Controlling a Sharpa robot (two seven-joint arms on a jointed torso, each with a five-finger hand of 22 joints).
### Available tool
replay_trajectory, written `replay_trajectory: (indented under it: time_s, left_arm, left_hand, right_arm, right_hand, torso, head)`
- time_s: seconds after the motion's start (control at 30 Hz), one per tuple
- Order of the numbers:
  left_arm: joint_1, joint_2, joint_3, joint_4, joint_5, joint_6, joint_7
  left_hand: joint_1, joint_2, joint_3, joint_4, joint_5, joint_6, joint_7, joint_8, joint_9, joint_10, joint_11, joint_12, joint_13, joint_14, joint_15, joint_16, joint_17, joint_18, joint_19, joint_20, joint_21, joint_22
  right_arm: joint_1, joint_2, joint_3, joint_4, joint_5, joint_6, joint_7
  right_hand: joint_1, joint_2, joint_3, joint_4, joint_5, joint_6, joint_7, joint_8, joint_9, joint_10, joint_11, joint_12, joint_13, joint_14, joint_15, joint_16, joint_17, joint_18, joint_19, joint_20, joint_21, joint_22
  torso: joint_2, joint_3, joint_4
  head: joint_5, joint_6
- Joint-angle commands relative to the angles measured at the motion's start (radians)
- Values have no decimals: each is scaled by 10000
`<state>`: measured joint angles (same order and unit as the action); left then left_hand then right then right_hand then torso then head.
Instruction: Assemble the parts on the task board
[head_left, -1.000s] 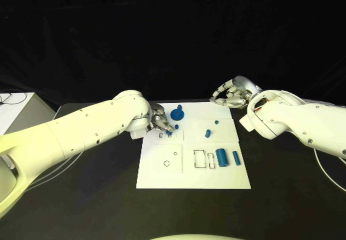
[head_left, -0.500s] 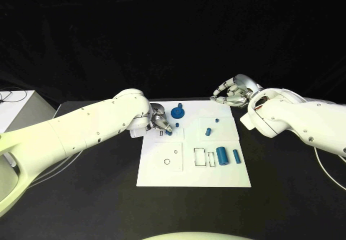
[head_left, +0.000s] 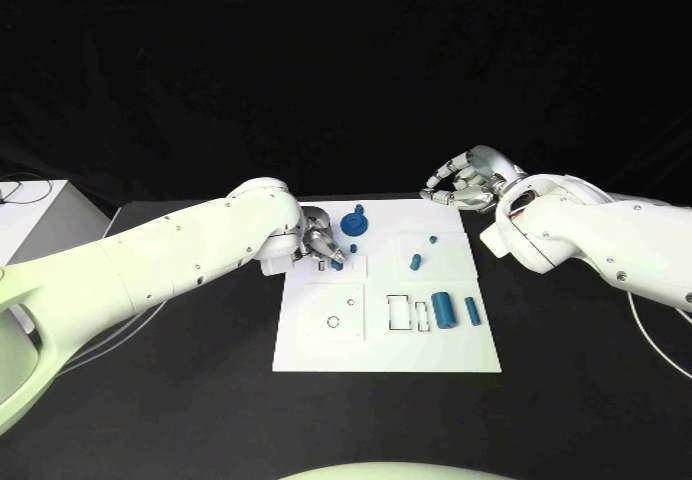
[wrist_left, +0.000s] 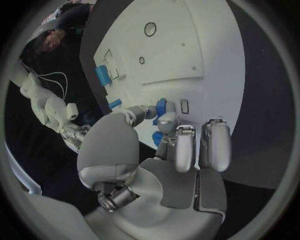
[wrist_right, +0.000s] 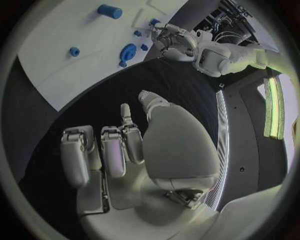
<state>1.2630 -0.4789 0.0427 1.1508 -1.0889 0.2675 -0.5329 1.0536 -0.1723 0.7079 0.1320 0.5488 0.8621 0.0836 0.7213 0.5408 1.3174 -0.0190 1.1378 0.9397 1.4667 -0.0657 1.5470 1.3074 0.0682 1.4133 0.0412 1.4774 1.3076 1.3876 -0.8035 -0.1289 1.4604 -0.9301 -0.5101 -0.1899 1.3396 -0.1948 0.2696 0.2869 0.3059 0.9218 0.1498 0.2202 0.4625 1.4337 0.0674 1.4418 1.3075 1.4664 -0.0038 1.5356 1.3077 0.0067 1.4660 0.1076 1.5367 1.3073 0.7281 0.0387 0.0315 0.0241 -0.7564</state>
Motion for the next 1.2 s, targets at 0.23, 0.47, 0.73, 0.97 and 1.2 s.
replay_trajectory:
  time_s: [0.23, 0.47, 0.73, 0.97, 1.2]
  left_arm:
    - [-41, -9, -31, 58, -85, -29, 3]
    - [-57, -166, -25, 309, -65, -80, 0]
    - [-75, -476, 35, 729, 197, -655, 47]
    - [-110, -694, 41, 956, 461, -1485, 124]
    - [-187, -866, 39, 1192, 631, -2137, 182]
  left_hand:
    - [44, 149, 1611, -1688, -68, 251, -257, 47, 1765, -2, -1, -72, -16, 929, -92, -7, 2298, -164, 48, -40, 33, 360]
    - [63, 166, 1623, -1703, -65, 244, -263, 47, 1782, -9, -7, -88, -35, 935, -95, 5, 2315, -165, 52, -43, 35, 366]
    - [79, 166, 1631, -1724, -59, 246, -268, 52, 1799, 10, -13, -63, 1, 940, -99, 16, 2330, -176, 84, -46, 54, 414]
    - [85, 163, 1636, -1736, -55, 251, -272, 58, 1811, 39, -16, -20, 61, 938, -102, 12, 2324, -179, 96, -48, 61, 432]
    - [83, 159, 1633, -1738, -60, 259, -274, 65, 1823, 65, -18, 11, 100, 936, -105, 7, 2316, -187, 120, -51, 75, 467]
  right_arm:
    - [4, -18, 6, 18, -53, -50, 120]
    - [4, -26, 6, 7, -65, -39, 100]
    - [4, -39, 6, 2, -71, -22, 88]
    - [3, -48, 6, 0, -85, -5, 74]
    - [2, -51, 5, -10, -95, 5, 62]
  right_hand:
    - [-84, -26, 49, 18, 63, -64, -5, 43, 24, -72, 2, -71, 1140, 801, -12, -45, 1637, 30, 857, -72, -44, 2421]
    - [-84, -26, 49, 18, 63, -64, -5, 43, 24, -72, 2, -71, 1140, 801, -12, -45, 1637, 30, 857, -72, -44, 2421]
    - [-96, -30, 49, 19, 70, -62, -7, 48, 30, -65, -1, -68, 1143, 800, -14, -47, 1635, 31, 856, -74, -46, 2420]
    - [-89, -48, 52, 5, 71, -61, -13, 54, 38, -53, -5, -61, 1152, 801, -16, -47, 1636, 30, 858, -75, -44, 2422]
    - [-77, -64, 58, -6, 65, -59, -17, 61, 48, -44, -10, -56, 1156, 801, -20, -49, 1635, 31, 856, -78, -47, 2420]
  torso:
    - [-9, 8, 16]
    - [-15, 13, 3]
    - [-15, 10, 10]
    - [-14, 13, 37]
    - [-19, 7, 28]
  head:
    - [-22, -40]
    - [-4, -50]
    - [-40, -45]
    - [-56, -57]
    - [-64, -83]
